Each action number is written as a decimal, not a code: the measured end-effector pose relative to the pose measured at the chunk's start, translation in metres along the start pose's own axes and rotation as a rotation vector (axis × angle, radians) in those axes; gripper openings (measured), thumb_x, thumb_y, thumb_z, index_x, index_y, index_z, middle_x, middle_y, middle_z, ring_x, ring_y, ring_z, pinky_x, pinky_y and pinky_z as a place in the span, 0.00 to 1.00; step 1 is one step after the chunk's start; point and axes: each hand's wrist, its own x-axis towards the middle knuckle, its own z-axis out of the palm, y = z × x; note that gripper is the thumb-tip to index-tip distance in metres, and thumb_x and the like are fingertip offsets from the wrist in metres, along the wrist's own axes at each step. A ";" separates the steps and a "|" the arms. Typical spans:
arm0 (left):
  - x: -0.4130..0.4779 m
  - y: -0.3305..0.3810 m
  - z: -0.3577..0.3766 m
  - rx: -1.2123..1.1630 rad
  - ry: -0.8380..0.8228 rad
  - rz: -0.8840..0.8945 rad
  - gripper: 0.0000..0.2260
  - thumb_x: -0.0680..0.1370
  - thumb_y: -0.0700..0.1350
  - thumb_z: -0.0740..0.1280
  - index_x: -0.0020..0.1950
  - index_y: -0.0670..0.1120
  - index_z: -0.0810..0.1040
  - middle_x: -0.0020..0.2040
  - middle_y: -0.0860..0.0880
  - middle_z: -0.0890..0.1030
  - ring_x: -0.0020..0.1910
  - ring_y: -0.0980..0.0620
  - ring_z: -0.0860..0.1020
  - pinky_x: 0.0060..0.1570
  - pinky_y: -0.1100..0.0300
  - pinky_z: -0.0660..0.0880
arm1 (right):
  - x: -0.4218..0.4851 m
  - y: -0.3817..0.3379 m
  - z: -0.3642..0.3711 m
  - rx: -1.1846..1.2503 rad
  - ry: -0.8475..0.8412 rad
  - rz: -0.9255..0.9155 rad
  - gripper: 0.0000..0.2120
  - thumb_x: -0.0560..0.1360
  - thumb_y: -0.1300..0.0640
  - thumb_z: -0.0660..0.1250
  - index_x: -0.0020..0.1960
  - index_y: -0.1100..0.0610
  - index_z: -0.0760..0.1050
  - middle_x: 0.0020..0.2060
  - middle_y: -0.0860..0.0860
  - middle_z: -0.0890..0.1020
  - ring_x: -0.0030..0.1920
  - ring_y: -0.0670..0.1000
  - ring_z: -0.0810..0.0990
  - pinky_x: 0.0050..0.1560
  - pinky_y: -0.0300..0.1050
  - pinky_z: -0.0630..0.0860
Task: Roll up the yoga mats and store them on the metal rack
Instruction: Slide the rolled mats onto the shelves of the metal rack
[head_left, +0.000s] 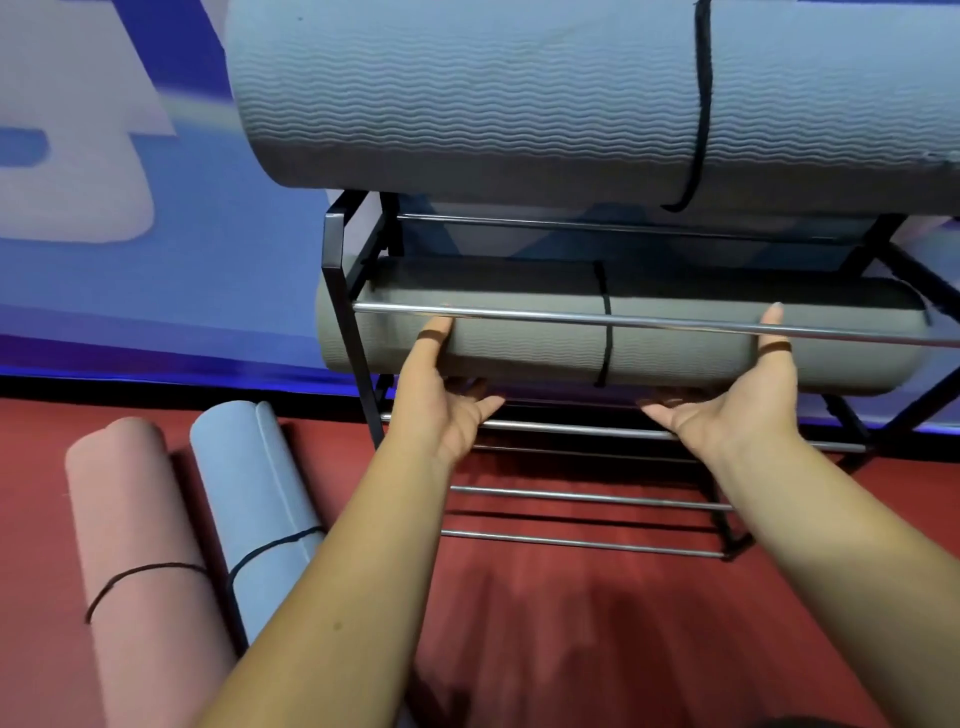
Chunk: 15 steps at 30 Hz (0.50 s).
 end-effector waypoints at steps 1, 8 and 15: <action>0.000 -0.001 -0.003 -0.033 -0.016 0.002 0.29 0.75 0.56 0.76 0.74 0.47 0.77 0.69 0.43 0.82 0.70 0.37 0.78 0.73 0.24 0.64 | 0.001 -0.002 -0.004 0.021 -0.006 0.009 0.54 0.61 0.32 0.84 0.80 0.49 0.66 0.70 0.57 0.77 0.67 0.68 0.78 0.64 0.87 0.68; 0.002 -0.004 -0.002 -0.175 -0.044 0.014 0.22 0.79 0.53 0.75 0.71 0.46 0.79 0.64 0.41 0.85 0.62 0.37 0.83 0.62 0.26 0.77 | -0.007 -0.014 -0.010 0.120 -0.066 0.009 0.36 0.69 0.40 0.83 0.70 0.52 0.75 0.63 0.61 0.83 0.61 0.68 0.84 0.57 0.80 0.78; 0.006 -0.008 0.013 0.071 -0.026 -0.089 0.36 0.73 0.67 0.76 0.73 0.47 0.73 0.66 0.41 0.80 0.64 0.36 0.81 0.61 0.33 0.80 | -0.011 -0.021 -0.007 0.059 0.089 -0.099 0.39 0.68 0.28 0.77 0.73 0.45 0.75 0.66 0.53 0.82 0.62 0.63 0.82 0.65 0.70 0.79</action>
